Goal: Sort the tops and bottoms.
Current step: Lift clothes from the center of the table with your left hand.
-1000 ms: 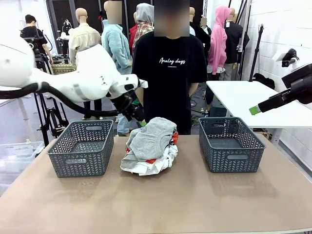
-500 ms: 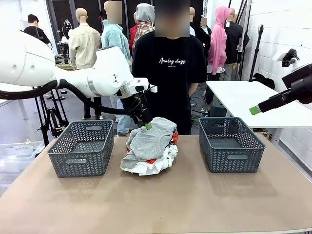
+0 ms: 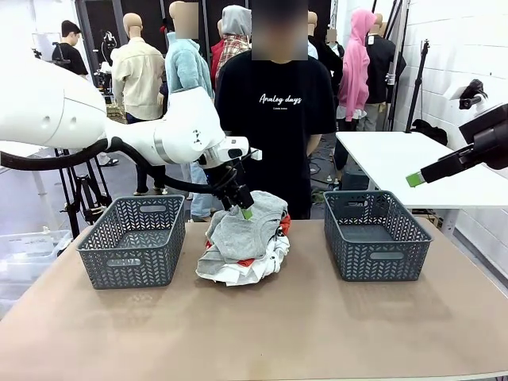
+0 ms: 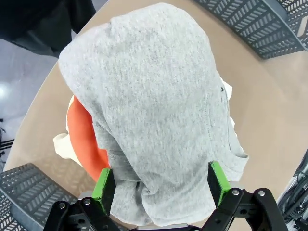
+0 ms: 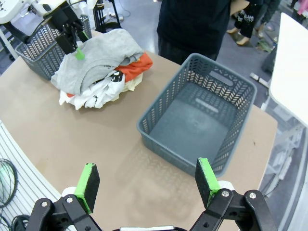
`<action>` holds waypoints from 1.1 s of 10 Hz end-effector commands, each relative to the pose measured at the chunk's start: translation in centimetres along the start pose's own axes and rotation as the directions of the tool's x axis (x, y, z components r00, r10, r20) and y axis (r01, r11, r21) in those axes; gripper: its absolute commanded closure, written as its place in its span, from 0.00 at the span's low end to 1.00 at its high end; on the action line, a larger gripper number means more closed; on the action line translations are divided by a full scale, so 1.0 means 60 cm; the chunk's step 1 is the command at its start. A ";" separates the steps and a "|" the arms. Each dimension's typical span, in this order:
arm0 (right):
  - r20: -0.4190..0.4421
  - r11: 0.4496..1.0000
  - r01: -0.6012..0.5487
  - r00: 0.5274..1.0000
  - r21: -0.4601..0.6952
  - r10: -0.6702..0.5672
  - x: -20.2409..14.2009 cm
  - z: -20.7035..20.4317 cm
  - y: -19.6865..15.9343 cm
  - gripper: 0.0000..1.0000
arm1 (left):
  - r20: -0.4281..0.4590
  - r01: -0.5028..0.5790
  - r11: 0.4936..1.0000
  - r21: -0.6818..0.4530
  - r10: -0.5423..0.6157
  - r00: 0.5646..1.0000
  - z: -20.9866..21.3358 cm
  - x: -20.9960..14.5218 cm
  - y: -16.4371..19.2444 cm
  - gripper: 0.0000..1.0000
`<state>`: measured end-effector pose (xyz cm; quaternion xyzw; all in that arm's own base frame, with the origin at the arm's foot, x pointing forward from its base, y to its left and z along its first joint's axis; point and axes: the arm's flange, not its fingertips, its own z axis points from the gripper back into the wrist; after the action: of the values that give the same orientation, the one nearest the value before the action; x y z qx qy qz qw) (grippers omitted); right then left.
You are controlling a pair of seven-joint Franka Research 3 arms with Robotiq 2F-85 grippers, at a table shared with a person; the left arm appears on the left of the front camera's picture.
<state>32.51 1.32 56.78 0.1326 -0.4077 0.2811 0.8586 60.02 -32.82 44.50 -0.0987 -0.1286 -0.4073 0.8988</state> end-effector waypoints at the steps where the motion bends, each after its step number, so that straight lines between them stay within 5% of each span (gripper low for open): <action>1: -0.001 1.000 0.000 1.000 0.014 0.000 -0.002 -0.001 -0.002 0.00 | -0.037 0.002 1.000 -0.005 -0.002 0.999 0.002 0.014 0.003 0.00; 2: -0.001 1.000 0.000 1.000 0.014 0.000 -0.002 -0.001 -0.002 0.00 | -0.052 0.009 1.000 -0.014 -0.010 0.999 0.002 0.016 0.002 0.00; 7: -0.001 1.000 0.000 1.000 0.014 0.000 -0.002 -0.001 -0.002 0.00 | -0.067 -0.020 1.000 -0.019 0.018 0.998 0.003 0.012 0.004 0.90; 8: -0.001 1.000 0.000 1.000 0.014 0.000 -0.002 -0.001 -0.002 0.00 | -0.068 -0.033 0.999 -0.027 0.031 0.997 0.002 0.010 0.009 1.00; 11: -0.001 1.000 0.000 1.000 0.014 0.000 -0.002 -0.001 -0.002 0.00 | -0.070 -0.033 0.999 -0.024 0.031 0.997 0.004 0.010 0.006 1.00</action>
<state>32.51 1.32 56.77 0.1326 -0.4076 0.2811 0.8586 60.53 -32.77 44.59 -0.1000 -0.0966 -0.4028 0.9047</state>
